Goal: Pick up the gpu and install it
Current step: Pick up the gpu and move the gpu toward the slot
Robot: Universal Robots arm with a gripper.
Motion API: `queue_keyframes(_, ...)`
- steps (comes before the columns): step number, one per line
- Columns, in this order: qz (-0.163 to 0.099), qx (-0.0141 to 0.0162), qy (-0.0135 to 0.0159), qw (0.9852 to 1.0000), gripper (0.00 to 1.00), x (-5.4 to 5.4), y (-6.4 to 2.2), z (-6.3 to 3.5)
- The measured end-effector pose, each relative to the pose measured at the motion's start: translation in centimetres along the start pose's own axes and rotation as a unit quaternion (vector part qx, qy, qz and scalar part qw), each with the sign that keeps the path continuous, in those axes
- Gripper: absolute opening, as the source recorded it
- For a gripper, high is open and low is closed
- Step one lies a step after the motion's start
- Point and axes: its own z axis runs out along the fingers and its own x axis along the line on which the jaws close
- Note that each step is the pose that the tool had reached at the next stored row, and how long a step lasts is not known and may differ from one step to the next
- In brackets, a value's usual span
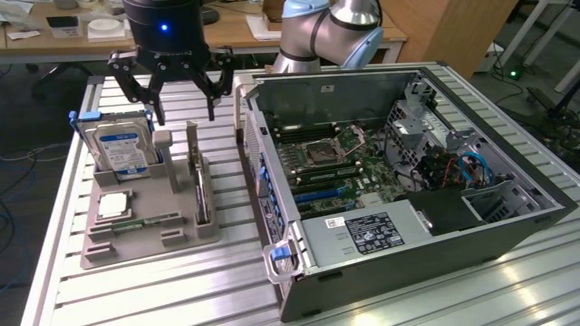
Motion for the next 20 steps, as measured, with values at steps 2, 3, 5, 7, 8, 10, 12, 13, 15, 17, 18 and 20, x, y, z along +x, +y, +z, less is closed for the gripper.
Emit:
queue_keyframes(2, 0.0, 0.0026, 0.012, 0.9999, 0.72, -0.01, 0.0, 0.07)
queue_keyframes(3, 0.001, 0.003, 0.0139, 0.9999, 0.72, 0.0, -0.01, 0.16)
queue_keyframes(5, 0.001, 0.003, 0.014, 0.9999, 0.72, -0.01, -0.01, 0.28)
queue_keyframes(7, 0.001, 0.0031, 0.014, 0.9999, 0.72, -0.01, -0.01, 0.28)
queue_keyframes(8, 0.001, 0.0031, 0.014, 0.9999, 0.72, -0.01, -0.01, 0.28)
queue_keyframes(10, 0.001, 0.003, 0.014, 0.9999, 0.72, -0.01, -0.01, 0.28)
queue_keyframes(12, 0.001, 0.003, 0.014, 0.9999, 0.72, -0.01, -0.01, 0.28)
queue_keyframes(13, 0.001, 0.003, 0.014, 0.9999, 0.72, -0.01, -0.01, 0.29)
queue_keyframes(15, 0.001, 0.003, 0.014, 0.9999, 0.72, -0.01, -0.01, 0.29)
queue_keyframes(17, 0.001, 0.003, 0.014, 0.9999, 0.72, -0.01, -0.01, 0.28)
queue_keyframes(18, 0.001, 0.003, 0.014, 0.9999, 0.72, -0.01, -0.01, 0.28)
queue_keyframes(20, 0.001, 0.0029, 0.0139, 0.9999, 0.72, -0.01, -0.04, 0.31)
